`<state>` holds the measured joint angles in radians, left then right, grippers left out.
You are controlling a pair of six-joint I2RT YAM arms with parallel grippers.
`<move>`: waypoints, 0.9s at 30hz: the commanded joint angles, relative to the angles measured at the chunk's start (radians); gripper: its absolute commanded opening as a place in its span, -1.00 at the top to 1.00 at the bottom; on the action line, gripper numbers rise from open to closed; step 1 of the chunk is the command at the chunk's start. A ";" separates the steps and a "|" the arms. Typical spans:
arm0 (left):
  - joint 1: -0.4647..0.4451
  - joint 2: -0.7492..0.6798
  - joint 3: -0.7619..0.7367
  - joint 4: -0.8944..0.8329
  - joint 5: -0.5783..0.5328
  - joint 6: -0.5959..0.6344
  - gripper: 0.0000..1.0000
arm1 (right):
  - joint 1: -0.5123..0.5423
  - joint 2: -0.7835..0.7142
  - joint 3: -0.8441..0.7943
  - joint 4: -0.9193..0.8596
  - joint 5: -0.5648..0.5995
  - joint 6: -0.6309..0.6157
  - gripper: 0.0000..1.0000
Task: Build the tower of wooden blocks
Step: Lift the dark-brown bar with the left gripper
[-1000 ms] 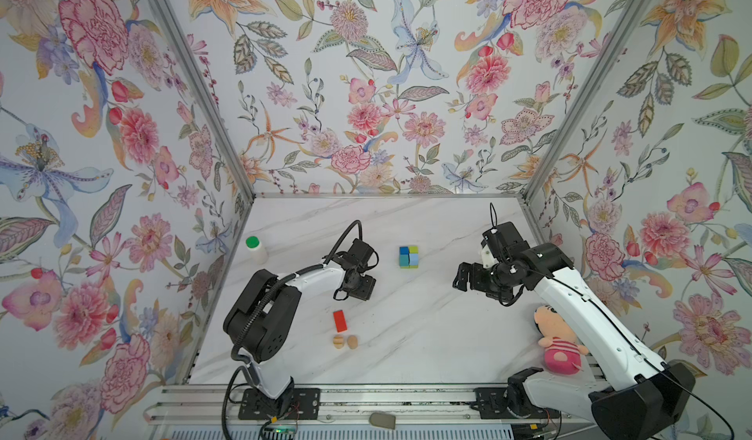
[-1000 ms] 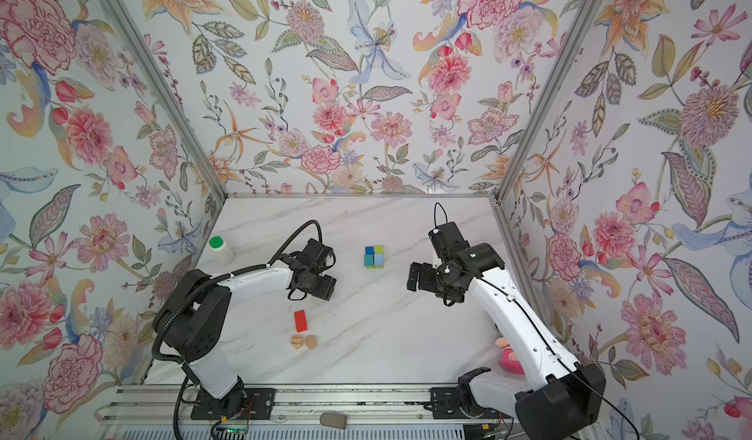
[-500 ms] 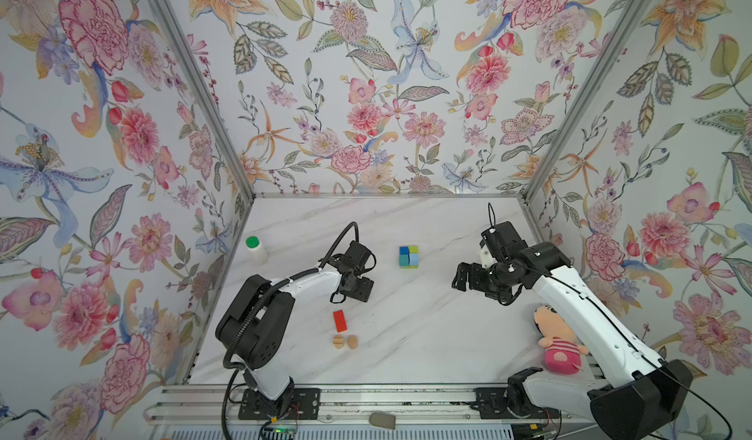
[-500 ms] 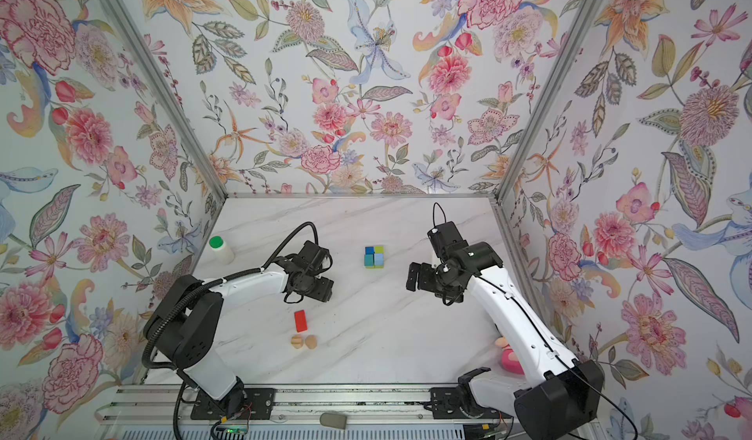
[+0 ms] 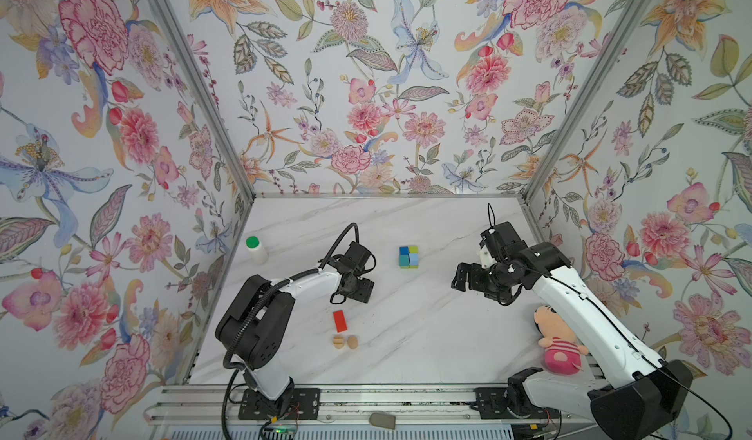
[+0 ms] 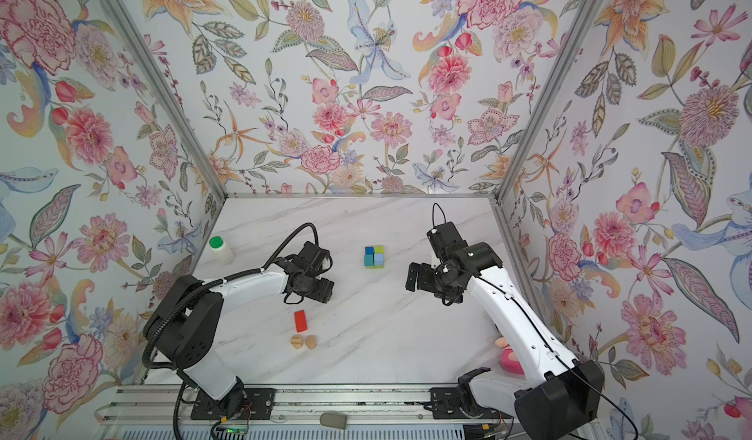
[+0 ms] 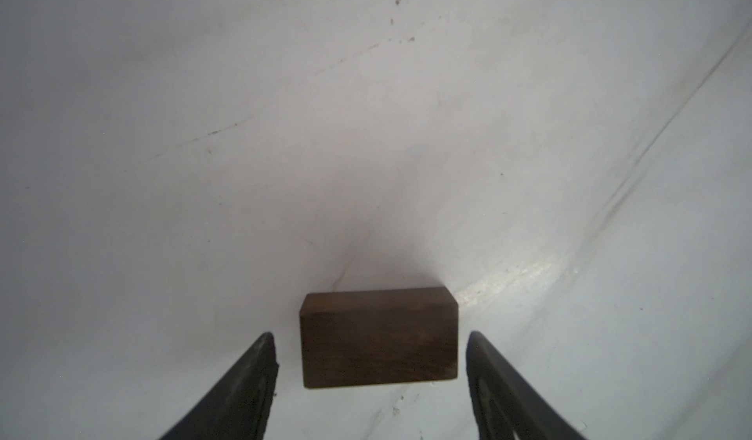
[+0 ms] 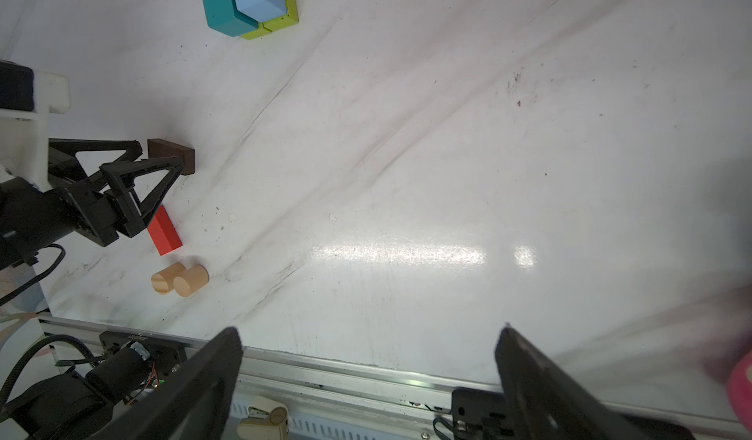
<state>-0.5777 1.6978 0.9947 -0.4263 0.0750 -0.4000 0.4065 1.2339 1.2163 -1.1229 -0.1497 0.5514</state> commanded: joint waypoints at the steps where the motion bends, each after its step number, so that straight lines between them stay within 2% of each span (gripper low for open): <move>1: 0.010 0.008 -0.016 0.000 0.008 0.021 -0.47 | 0.011 -0.017 -0.002 -0.012 0.002 0.016 -0.98; 8: 0.009 0.027 -0.004 -0.001 0.005 0.026 -0.37 | 0.015 -0.014 -0.004 -0.012 0.007 0.016 -0.98; 17: 0.010 0.046 0.007 -0.007 0.003 0.027 -0.36 | 0.014 -0.012 -0.013 -0.013 0.012 0.006 -0.98; 27: 0.010 0.074 0.076 -0.043 0.002 0.035 -0.08 | 0.012 -0.010 -0.009 -0.012 0.012 -0.008 -0.99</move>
<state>-0.5777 1.7535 1.0275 -0.4370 0.0750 -0.3790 0.4156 1.2339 1.2152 -1.1229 -0.1493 0.5549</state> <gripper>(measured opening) 0.639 0.991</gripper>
